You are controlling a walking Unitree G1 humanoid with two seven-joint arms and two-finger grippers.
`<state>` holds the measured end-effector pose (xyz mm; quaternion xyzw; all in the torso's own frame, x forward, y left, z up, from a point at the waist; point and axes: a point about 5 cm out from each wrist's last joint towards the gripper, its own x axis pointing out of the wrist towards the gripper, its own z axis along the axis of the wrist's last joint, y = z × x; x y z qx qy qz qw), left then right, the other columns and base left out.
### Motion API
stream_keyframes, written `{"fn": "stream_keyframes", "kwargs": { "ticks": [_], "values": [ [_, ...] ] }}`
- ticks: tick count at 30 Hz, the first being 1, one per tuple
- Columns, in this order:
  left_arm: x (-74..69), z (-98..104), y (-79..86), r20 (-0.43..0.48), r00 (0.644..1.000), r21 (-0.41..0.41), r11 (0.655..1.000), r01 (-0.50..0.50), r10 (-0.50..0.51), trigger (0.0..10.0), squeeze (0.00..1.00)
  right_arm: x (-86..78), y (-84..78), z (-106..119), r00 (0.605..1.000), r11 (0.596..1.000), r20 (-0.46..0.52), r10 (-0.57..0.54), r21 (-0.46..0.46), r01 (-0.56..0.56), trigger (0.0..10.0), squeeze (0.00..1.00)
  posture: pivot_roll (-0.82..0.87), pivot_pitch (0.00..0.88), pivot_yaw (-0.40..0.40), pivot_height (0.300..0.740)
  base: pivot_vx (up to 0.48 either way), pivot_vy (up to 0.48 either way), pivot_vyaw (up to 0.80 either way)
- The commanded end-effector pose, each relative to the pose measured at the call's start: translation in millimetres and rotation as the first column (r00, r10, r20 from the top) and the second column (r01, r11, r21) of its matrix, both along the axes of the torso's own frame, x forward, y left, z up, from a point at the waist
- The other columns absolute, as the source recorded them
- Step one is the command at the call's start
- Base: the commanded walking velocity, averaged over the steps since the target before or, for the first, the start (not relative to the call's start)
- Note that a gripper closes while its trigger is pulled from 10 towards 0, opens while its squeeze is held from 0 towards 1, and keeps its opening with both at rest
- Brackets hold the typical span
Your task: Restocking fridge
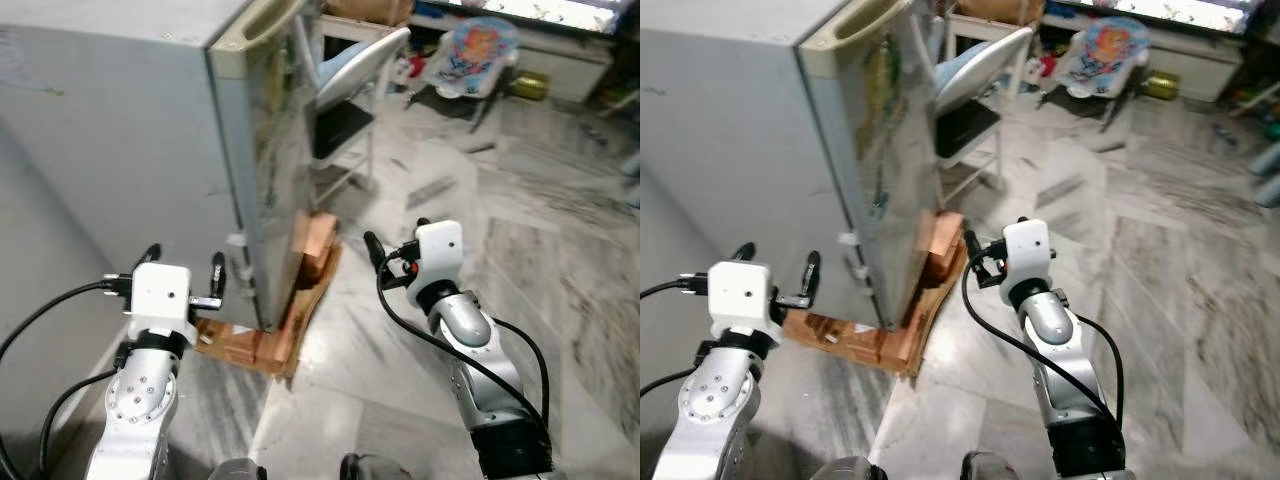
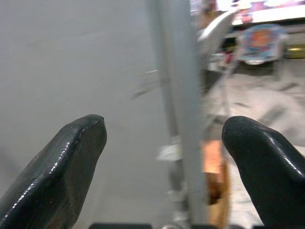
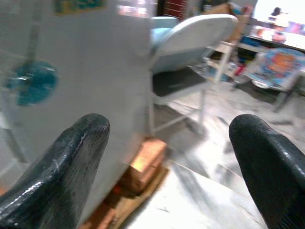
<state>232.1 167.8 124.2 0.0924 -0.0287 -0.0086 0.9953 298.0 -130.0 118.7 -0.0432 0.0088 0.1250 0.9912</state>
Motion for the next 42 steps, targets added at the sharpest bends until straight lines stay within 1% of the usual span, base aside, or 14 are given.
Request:
{"fn": "stream_keyframes", "kwargs": {
  "ticks": [1, 3, 4, 8, 12, 18, 22, 26, 32, 37, 40, 41, 42],
  "values": [
    [-2.3, 3, -6.5, 0.010, 0.999, -0.009, 0.999, 0.034, -0.034, 10.0, 0.00, -0.8, -3.9, 2, 1.000, 1.000, 0.006, -0.017, -0.001, 0.017, 10.0, 0.00, 0.03, 0.092, -0.024, 0.740, 0.259, 0.000, -0.80],
    [-3.2, 2, -8.4, 0.006, 0.999, -0.010, 0.999, 0.040, -0.040, 10.0, 0.00, -0.7, -4.0, 2, 1.000, 1.000, 0.008, -0.018, 0.000, 0.018, 10.0, 0.00, 0.03, 0.092, -0.024, 0.740, 0.277, 0.000, -0.80],
    [-3.7, 1, -10.1, -0.001, 0.998, -0.024, 0.998, 0.055, -0.055, 10.0, 0.00, -0.4, -4.7, 3, 1.000, 1.000, 0.017, -0.024, 0.003, 0.024, 10.0, 0.00, 0.03, 0.092, -0.024, 0.740, 0.337, 0.000, 0.00],
    [-3.3, 1, -9.1, -0.001, 0.999, -0.027, 0.998, 0.054, -0.054, 10.0, 0.00, -0.6, -4.2, 4, 1.000, 1.000, 0.020, -0.023, 0.001, 0.023, 10.0, 0.00, 0.03, 0.095, -0.017, 0.740, 0.346, 0.000, 0.00],
    [-0.8, 3, -5.5, 0.000, 0.998, -0.016, 0.998, 0.056, -0.056, 10.0, 0.00, -2.7, -1.2, 2, 1.000, 1.000, 0.019, -0.020, 0.002, 0.020, 10.0, 0.00, 0.03, 0.097, -0.013, 0.740, 0.347, 0.000, 0.00],
    [1.9, 3, -7.1, 0.002, 0.998, -0.015, 0.998, 0.060, -0.060, 10.0, 0.00, -0.9, -3.5, 2, 1.000, 1.000, 0.010, -0.029, 0.002, 0.029, 10.0, 0.00, 0.03, 0.098, -0.013, 0.740, 0.363, 0.000, 0.00],
    [1.9, 4, -10.2, 0.004, 0.998, -0.021, 0.997, 0.070, -0.070, 10.0, 0.00, -0.1, -3.5, 2, 1.000, 1.000, 0.010, -0.028, -0.005, 0.028, 10.0, 0.00, 0.02, 0.101, -0.017, 0.740, 0.311, 0.000, -0.80],
    [-1.0, 3, -10.8, -0.004, 0.997, -0.036, 0.997, 0.074, -0.074, 10.0, 0.00, -1.0, -1.6, 3, 1.000, 1.000, 0.020, -0.015, -0.009, 0.015, 10.0, 0.00, 0.03, 0.106, -0.023, 0.740, 0.000, 0.000, -0.20],
    [-7.6, -2, -9.3, -0.034, 0.996, -0.046, 0.996, 0.078, -0.079, 10.0, 0.00, -4.8, 0.7, -2, 1.000, 1.000, 0.006, 0.004, -0.021, -0.003, 10.0, 0.00, 0.03, 0.109, -0.026, 0.740, 0.000, 0.000, 0.00],
    [-6.5, -3, -14.8, -0.043, 0.992, -0.060, 0.991, 0.119, -0.122, 10.0, 0.00, -9.7, -0.4, -9, 1.000, 0.999, -0.027, 0.015, -0.028, -0.015, 10.0, 0.00, 0.03, 0.110, -0.026, 0.740, 0.000, 0.000, 0.00],
    [-2.5, 0, -16.3, -0.044, 0.987, -0.058, 0.987, 0.151, -0.153, 10.0, 0.00, -17.4, -7.3, -25, 0.995, 0.998, -0.100, 0.005, -0.062, -0.011, 10.0, 0.00, 0.02, 0.118, -0.029, 0.740, 0.000, 0.000, 0.00],
    [0.9, 0, -15.8, -0.047, 0.985, -0.045, 0.985, 0.166, -0.168, 10.0, 0.00, -21.3, -12.5, -34, 0.989, 0.996, -0.146, -0.012, -0.085, 0.000, 10.0, 0.00, 0.02, 0.118, -0.029, 0.740, 0.000, 0.000, 0.00],
    [2.8, 1, -15.8, -0.047, 0.984, -0.040, 0.984, 0.172, -0.174, 10.0, 0.00, -22.6, -15.2, -37, 0.987, 0.996, -0.156, -0.024, -0.090, 0.010, 10.0, 0.00, 0.02, 0.124, -0.030, 0.740, 0.000, 0.000, 0.00]
  ]
}}
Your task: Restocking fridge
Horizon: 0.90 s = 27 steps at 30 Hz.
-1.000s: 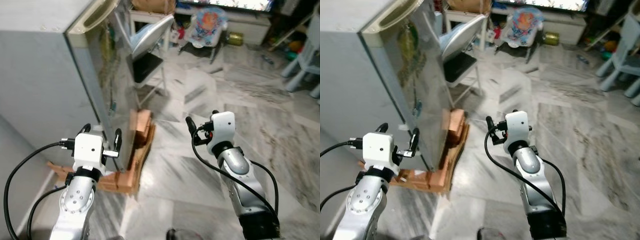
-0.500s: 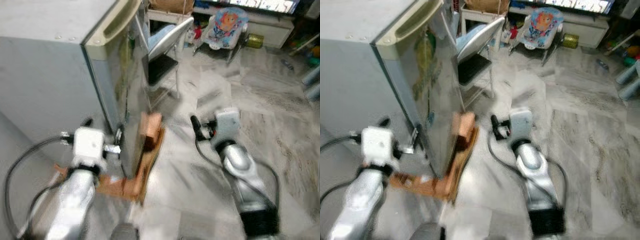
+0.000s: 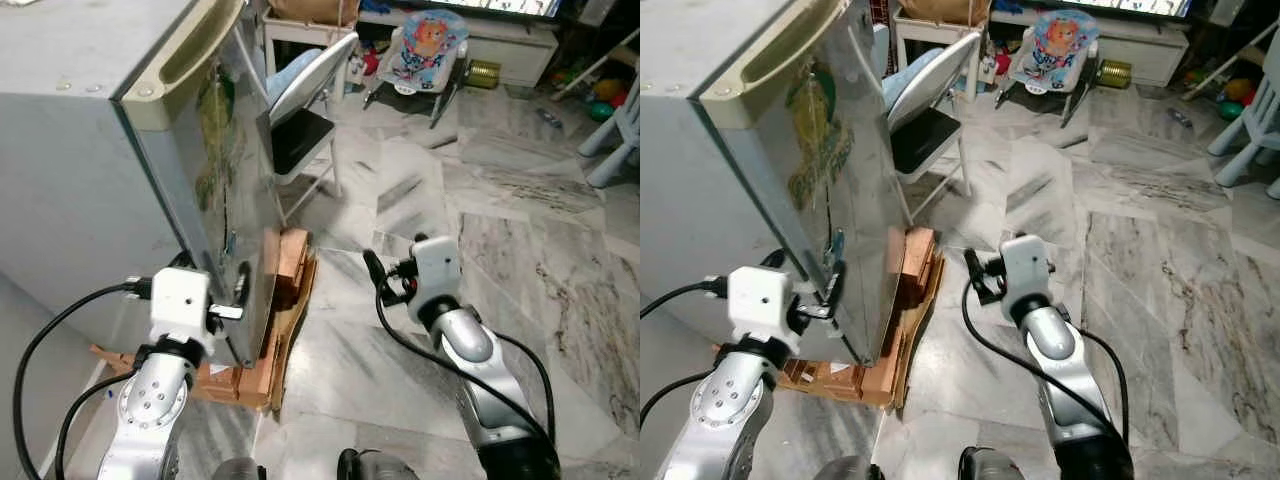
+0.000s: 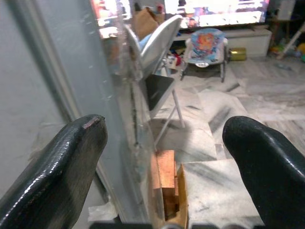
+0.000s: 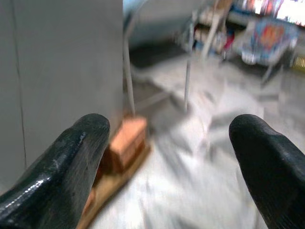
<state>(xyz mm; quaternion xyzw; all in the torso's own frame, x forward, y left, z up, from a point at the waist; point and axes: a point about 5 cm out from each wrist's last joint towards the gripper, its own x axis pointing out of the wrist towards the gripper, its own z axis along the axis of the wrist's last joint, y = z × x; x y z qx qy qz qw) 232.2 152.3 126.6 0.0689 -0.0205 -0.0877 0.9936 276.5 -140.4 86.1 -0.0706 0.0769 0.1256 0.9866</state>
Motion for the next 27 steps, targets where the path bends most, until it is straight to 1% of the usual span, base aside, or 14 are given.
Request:
{"fn": "stream_keyframes", "kwargs": {
  "ticks": [1, 2, 4, 5, 6, 8, 10, 11, 15, 19, 20, 23, 25, 27],
  "values": [
    [10.1, 0, 1.2, -0.007, 1.000, 0.028, 0.999, 0.023, -0.023, 10.0, 0.00, -3.0, -10.7, -8, 0.997, 0.999, -0.058, -0.050, -0.001, 0.050, 10.0, 0.00, 0.01, 0.126, -0.029, 0.740, 0.000, 0.000, 0.00],
    [15.4, 2, 2.4, 0.000, 1.000, 0.041, 0.999, 0.025, -0.025, 10.0, 0.00, -3.7, -13.9, -10, 0.994, 0.997, -0.078, -0.072, 0.009, 0.073, 10.0, 0.00, 0.01, 0.126, -0.029, 0.740, 0.000, 0.000, 0.00],
    [20.5, 3, 3.9, 0.006, 1.000, 0.039, 0.999, 0.017, -0.017, 10.0, 0.00, -4.2, -16.1, -11, 0.992, 0.995, -0.089, -0.090, 0.027, 0.092, 10.0, 0.00, 0.00, 0.128, -0.026, 0.740, 0.000, 0.000, 0.00],
    [27.3, 5, 6.3, 0.015, 1.000, 0.044, 0.999, 0.005, -0.006, 10.0, 0.00, -4.5, -17.6, -10, 0.992, 0.995, -0.087, -0.094, 0.021, 0.096, 10.0, 0.00, -0.01, 0.131, -0.025, 0.740, 0.000, 0.000, 0.00],
    [27.3, 5, 6.3, 0.015, 1.000, 0.044, 0.999, 0.005, -0.006, 10.0, 0.00, -4.5, -17.6, -10, 0.992, 0.995, -0.087, -0.094, 0.021, 0.096, 10.0, 0.00, -0.01, 0.131, -0.025, 0.740, 0.000, 0.000, 0.00],
    [37.3, 6, 11.2, 0.027, 0.999, 0.053, 0.998, -0.022, 0.021, 10.0, 0.00, -6.4, -19.2, -9, 0.993, 0.996, -0.080, -0.091, 0.003, 0.091, 10.0, 0.00, -0.03, 0.134, -0.026, 0.740, 0.000, 0.000, 0.00],
    [39.2, 6, 12.2, 0.027, 0.999, 0.052, 0.998, -0.026, 0.025, 10.0, 0.00, -7.0, -19.8, -9, 0.992, 0.996, -0.081, -0.092, 0.001, 0.092, 10.0, 0.00, -0.03, 0.134, -0.026, 0.740, 0.000, 0.000, 0.00],
    [45.0, 7, 16.4, 0.034, 0.998, 0.056, 0.997, -0.052, 0.050, 10.0, 0.00, -9.2, -22.1, -9, 0.992, 0.996, -0.086, -0.093, -0.009, 0.092, 10.0, 0.00, -0.04, 0.137, -0.027, 0.740, 0.000, 0.000, 0.00],
    [50.8, 4, 23.2, 0.026, 0.996, 0.056, 0.994, -0.091, 0.089, 10.0, 0.00, -12.2, -25.2, -9, 0.991, 0.995, -0.097, -0.094, -0.018, 0.093, 10.0, 0.00, -0.04, 0.140, -0.030, 0.740, 0.000, 0.000, 0.00],
    [50.9, 2, 26.4, 0.023, 0.993, 0.071, 0.991, -0.117, 0.116, 10.0, 0.00, -12.6, -25.6, -9, 0.992, 0.996, -0.097, -0.085, -0.028, 0.082, 10.0, 0.00, -0.05, 0.141, -0.030, 0.740, 0.000, 0.000, 0.00],
    [48.3, 1, 26.2, 0.017, 0.993, 0.067, 0.991, -0.118, 0.117, 10.0, 0.00, -13.3, -25.1, -9, 0.993, 0.997, -0.095, -0.073, -0.034, 0.070, 10.0, 0.00, -0.05, 0.146, -0.031, 0.740, 0.000, 0.000, 0.00],
    [40.9, -6, 21.0, -0.024, 0.997, 0.042, 0.997, -0.071, 0.072, 10.0, 0.00, -15.3, -24.1, -10, 0.993, 0.997, -0.102, -0.063, -0.040, 0.059, 10.0, 0.00, -0.04, 0.150, -0.032, 0.740, 0.000, 0.000, 0.00],
    [34.6, -14, 17.6, -0.062, 0.998, 0.055, 0.998, -0.027, 0.030, 10.0, 0.00, -16.9, -23.0, -12, 0.992, 0.998, -0.114, -0.052, -0.040, 0.048, 10.0, 0.00, -0.04, 0.151, -0.032, 0.740, 0.000, 0.000, 0.00],
    [30.3, -20, 18.7, -0.083, 0.996, 0.082, 0.996, -0.016, 0.023, 10.0, 0.00, -17.6, -21.6, -12, 0.992, 0.998, -0.119, -0.041, -0.043, 0.037, 10.0, 0.00, -0.04, 0.156, -0.034, 0.740, 0.000, 0.000, 0.00]
  ]
}}
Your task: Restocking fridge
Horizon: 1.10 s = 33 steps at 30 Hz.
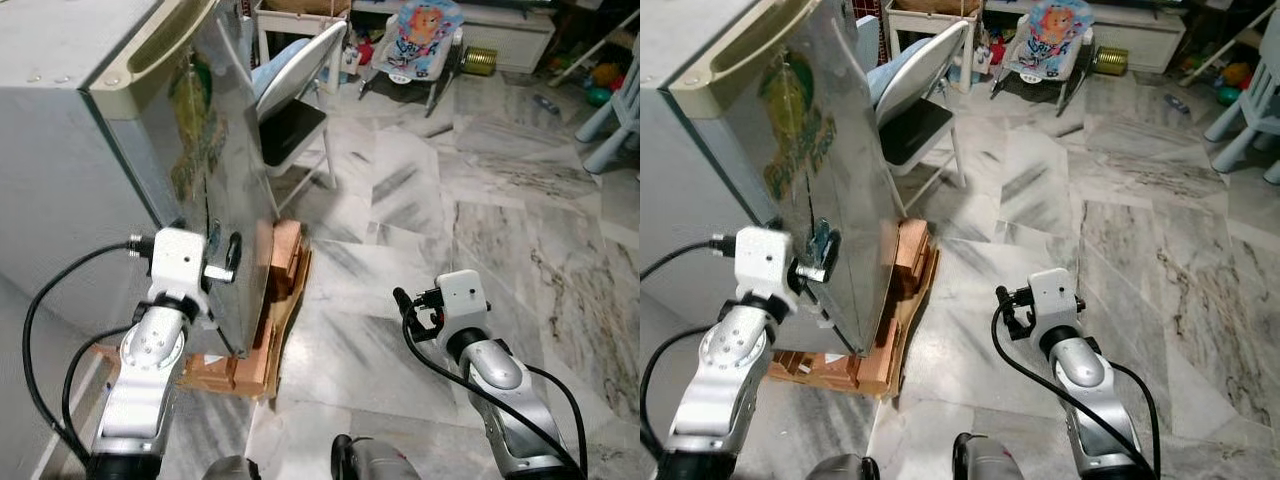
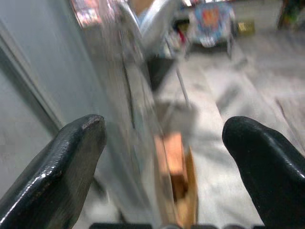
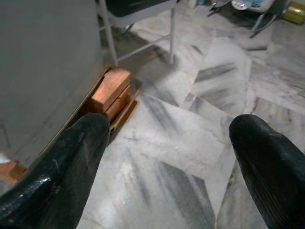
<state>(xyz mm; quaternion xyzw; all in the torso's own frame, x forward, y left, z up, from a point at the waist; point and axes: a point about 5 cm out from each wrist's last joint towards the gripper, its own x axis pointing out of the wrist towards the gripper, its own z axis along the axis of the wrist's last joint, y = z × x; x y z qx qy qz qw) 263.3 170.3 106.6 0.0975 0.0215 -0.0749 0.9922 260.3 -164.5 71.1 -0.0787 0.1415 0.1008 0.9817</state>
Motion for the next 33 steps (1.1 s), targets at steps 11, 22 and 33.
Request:
{"fn": "stream_keyframes", "kwargs": {
  "ticks": [11, 22, 33],
  "values": [
    [22.7, 6, 18.0, 0.001, 0.998, 0.053, 0.996, -0.067, 0.067, 10.0, 0.00, 0.6, 4.8, 3, 0.999, 0.999, -0.006, 0.043, -0.011, -0.043, 10.0, 0.00, -0.04, 0.159, -0.040, 0.740, 0.000, 0.000, 0.00],
    [31.4, 14, -9.6, 0.023, 0.999, -0.010, 0.999, 0.036, -0.036, 10.0, 0.00, -1.6, 4.5, 2, 0.999, 0.998, -0.014, 0.047, -0.028, -0.048, 10.0, 0.00, -0.05, 0.165, -0.038, 0.740, 0.000, 0.000, 0.00],
    [42.4, 18, -19.4, 0.036, 0.997, 0.024, 0.997, 0.070, -0.071, 10.0, 0.00, -4.2, 9.2, -3, 0.996, 0.997, -0.046, 0.072, -0.030, -0.074, 10.0, 0.00, -0.04, 0.167, -0.032, 0.740, 0.000, 0.000, 0.00]
  ]
}}
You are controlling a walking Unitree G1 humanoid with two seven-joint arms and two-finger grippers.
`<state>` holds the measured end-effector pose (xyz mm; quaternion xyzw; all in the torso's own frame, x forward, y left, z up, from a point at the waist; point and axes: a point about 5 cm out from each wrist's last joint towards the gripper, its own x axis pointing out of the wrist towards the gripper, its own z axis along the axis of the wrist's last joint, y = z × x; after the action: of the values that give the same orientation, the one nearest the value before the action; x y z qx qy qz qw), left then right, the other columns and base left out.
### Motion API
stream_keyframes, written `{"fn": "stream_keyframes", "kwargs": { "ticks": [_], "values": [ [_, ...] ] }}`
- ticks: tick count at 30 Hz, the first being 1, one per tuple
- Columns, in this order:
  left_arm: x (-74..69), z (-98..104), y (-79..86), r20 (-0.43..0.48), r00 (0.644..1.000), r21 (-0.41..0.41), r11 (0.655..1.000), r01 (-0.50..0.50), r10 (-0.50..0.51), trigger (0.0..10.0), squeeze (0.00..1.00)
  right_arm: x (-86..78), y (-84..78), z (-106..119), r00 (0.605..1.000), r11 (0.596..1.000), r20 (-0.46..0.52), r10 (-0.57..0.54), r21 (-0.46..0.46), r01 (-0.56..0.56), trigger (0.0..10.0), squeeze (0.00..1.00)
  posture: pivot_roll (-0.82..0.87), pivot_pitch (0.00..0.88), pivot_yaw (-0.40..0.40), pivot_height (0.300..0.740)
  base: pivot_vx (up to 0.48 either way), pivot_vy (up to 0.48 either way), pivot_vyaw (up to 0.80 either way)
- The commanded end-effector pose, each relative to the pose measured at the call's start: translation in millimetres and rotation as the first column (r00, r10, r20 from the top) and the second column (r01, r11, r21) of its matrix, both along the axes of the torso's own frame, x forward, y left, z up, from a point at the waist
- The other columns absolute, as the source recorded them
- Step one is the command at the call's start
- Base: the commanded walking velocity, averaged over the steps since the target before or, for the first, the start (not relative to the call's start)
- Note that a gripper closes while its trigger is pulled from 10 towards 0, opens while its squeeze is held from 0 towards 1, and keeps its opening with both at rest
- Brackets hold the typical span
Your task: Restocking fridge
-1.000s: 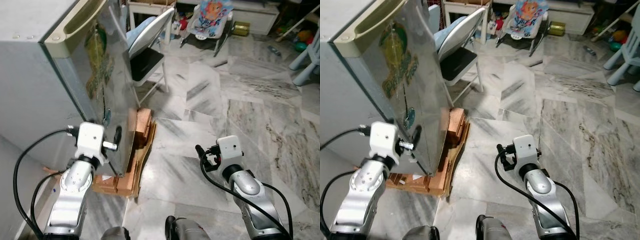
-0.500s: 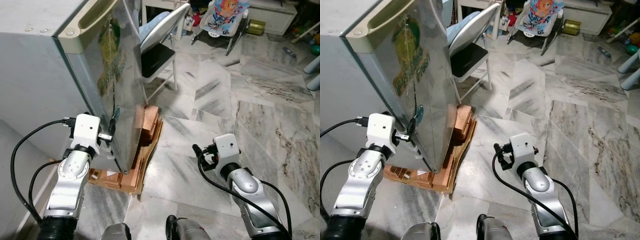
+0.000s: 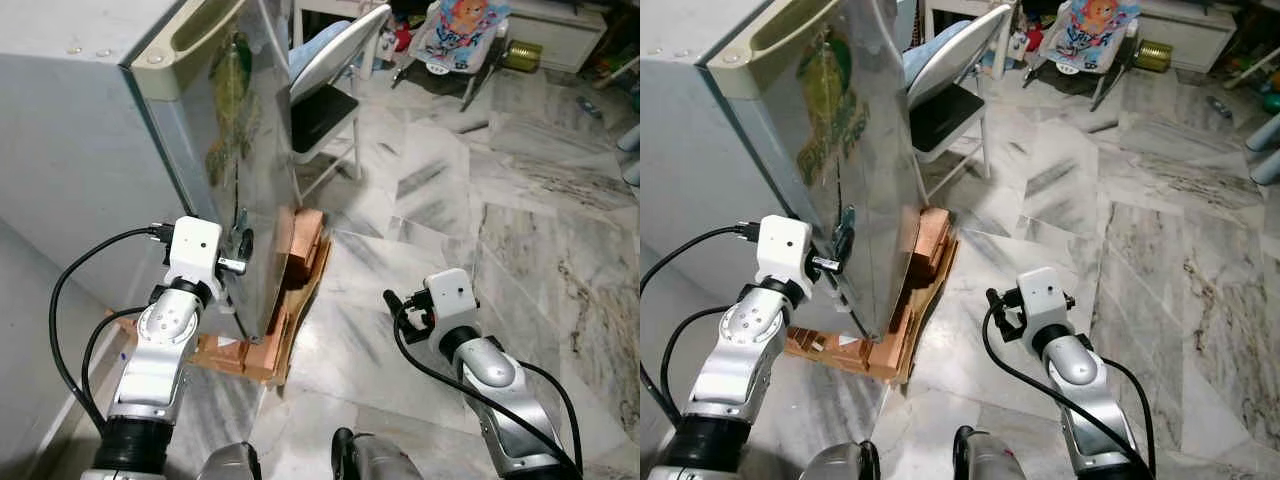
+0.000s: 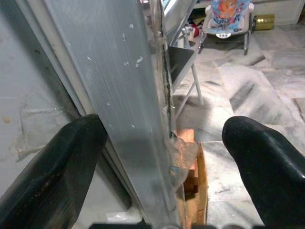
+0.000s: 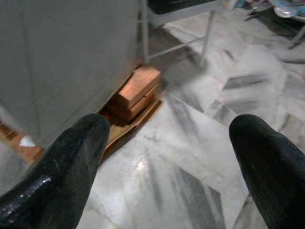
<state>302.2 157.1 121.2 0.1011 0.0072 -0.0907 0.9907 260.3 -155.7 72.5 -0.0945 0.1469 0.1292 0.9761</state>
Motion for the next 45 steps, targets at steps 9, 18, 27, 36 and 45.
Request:
{"fn": "stream_keyframes", "kwargs": {
  "ticks": [9, 18, 27, 36, 45],
  "values": [
    [28.0, 55, -76.2, 0.108, 0.979, -0.154, 0.970, 0.187, -0.171, 10.0, 0.00, -25.4, -3.2, -42, 0.946, 0.991, -0.317, 0.070, -0.084, -0.101, 10.0, 0.00, -0.03, 0.163, -0.025, 0.740, 0.000, 0.000, 0.00],
    [-14.1, 98, -196.5, 0.171, 0.814, -0.402, 0.715, 0.572, -0.556, 10.0, 0.00, -25.9, 7.5, -44, 0.926, 0.982, -0.349, 0.145, -0.062, -0.177, 10.0, 0.00, -0.04, 0.159, -0.014, 0.740, 0.000, 0.000, 0.00],
    [27.7, 62, -103.3, -0.023, 0.988, -0.330, 0.934, 0.137, -0.153, 10.0, 0.00, -26.9, 9.3, -45, 0.921, 0.984, -0.361, 0.144, -0.050, -0.173, 10.0, 0.00, -0.02, 0.156, -0.003, 0.740, 0.000, 0.000, 0.00],
    [17.5, 47, -27.0, -0.042, 0.996, -0.440, 0.894, -0.090, 0.080, 10.0, 0.00, -26.0, 11.8, -45, 0.919, 0.982, -0.360, 0.159, -0.040, -0.186, 10.0, 0.00, -0.01, 0.153, -0.012, 0.740, 0.000, 0.000, 0.00],
    [-21.3, 30, -0.1, -0.015, 0.985, -0.326, 0.930, -0.170, 0.174, 10.0, 0.00, -24.9, 11.5, -47, 0.920, 0.982, -0.357, 0.162, -0.037, -0.187, 10.0, 0.00, 0.01, 0.145, -0.014, 0.740, 0.000, 0.000, 0.00]
  ]
}}
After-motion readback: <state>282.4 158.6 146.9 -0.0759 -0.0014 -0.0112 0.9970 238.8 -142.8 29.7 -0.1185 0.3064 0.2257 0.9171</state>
